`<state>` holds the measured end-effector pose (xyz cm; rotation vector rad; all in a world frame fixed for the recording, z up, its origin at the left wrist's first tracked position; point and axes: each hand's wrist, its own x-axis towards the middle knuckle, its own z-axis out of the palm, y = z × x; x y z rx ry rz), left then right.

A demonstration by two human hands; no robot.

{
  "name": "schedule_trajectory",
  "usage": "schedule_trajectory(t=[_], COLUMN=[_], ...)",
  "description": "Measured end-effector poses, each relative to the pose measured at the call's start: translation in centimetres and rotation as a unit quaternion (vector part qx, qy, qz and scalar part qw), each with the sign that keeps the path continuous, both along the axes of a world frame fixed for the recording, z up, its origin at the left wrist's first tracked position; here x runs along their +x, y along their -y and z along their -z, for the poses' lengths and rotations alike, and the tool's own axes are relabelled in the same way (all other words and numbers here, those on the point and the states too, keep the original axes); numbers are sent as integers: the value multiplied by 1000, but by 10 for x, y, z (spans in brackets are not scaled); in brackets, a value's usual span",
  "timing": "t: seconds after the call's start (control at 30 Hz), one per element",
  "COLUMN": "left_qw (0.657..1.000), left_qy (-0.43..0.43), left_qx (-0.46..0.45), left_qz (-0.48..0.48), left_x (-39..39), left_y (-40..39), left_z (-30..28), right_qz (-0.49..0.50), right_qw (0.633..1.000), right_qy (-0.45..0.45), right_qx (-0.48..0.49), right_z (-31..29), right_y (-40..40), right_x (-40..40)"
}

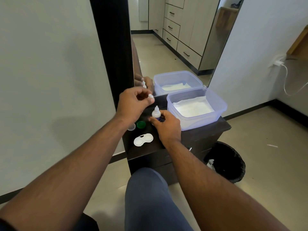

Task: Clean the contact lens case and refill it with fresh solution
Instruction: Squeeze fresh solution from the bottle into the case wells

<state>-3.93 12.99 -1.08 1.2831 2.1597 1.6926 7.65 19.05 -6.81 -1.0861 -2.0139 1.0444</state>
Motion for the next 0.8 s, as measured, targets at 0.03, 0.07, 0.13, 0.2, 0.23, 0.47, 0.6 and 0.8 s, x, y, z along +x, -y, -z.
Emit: schedule_trajectory(t=[0.03,0.07,0.13,0.2,0.23,0.47,0.6,0.8], left_qw=[1000,998,990,979,974,962,970,988], left_qy=[-16,-32,-57,-67,-70,-81,-73,-54], left_qx=[-23,-55,-128,-189,-212,-254,-215,-73], left_qz=[-5,-11,-25,-38,-42,-65,-93,-128], left_x=[-5,-10,-19,-23,-24,-28,-21,18], left_y=[3,7,12,15,15,15,23,75], left_z=[3,7,19,28,31,40,32,21], right_qz=[-1,-2,-1,1,0,-5,-15,-64], right_qw=[1000,1000,1000,1000,1000,1000,1000,997], right_qy=[0,1,3,6,9,13,8,27], right_qx=[0,0,3,5,6,11,6,-24], right_z=[0,1,1,2,2,2,3,-1], right_y=[0,-1,-2,-2,-2,-2,-1,-8], right_x=[0,0,-1,-1,-1,-1,0,12])
